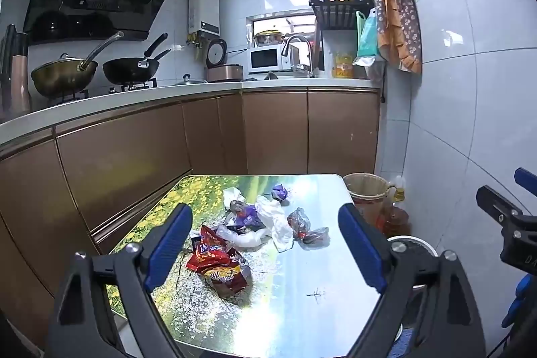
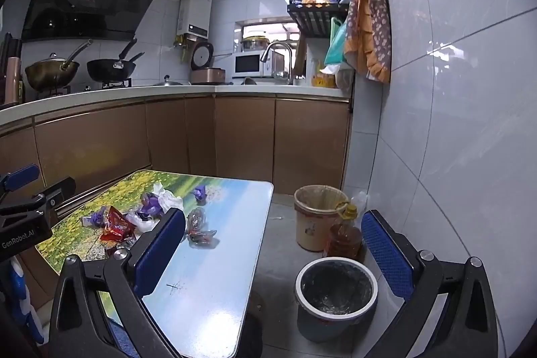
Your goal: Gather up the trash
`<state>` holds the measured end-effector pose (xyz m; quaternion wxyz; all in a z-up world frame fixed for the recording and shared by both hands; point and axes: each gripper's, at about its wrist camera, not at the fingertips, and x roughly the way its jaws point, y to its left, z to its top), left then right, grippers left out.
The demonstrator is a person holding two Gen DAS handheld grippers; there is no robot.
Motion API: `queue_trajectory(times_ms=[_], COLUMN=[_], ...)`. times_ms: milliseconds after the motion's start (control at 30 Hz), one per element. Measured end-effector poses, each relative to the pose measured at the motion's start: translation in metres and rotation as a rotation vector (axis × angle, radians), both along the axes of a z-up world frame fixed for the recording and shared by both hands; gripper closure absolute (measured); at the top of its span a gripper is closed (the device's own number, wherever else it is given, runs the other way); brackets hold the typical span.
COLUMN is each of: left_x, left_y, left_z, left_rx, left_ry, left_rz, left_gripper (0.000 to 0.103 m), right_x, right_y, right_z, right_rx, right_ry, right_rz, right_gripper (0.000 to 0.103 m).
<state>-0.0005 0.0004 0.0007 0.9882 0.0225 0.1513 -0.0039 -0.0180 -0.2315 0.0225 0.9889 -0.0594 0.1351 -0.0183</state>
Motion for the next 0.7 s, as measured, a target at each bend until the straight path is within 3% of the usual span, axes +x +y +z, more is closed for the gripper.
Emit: queue_trajectory(times_ms=[500, 700], left_x=[-0.006, 0.000], left_y=[0.005, -0.005], left_z=[0.009, 0.008], left_rx=[-0.002, 0.020], left_ry=[-0.019, 0.048], left_rz=[-0.004, -0.014], left_gripper=[0.015, 0.015], right_x=[-0.010, -0.004], right_y=[0.006, 0.006], right_z=[0.009, 0.005], right_rx=[-0.005, -0.001], right_ry=[-0.060, -0.052], right_rz=[0.014, 0.010], right_gripper=[0.000, 0.000])
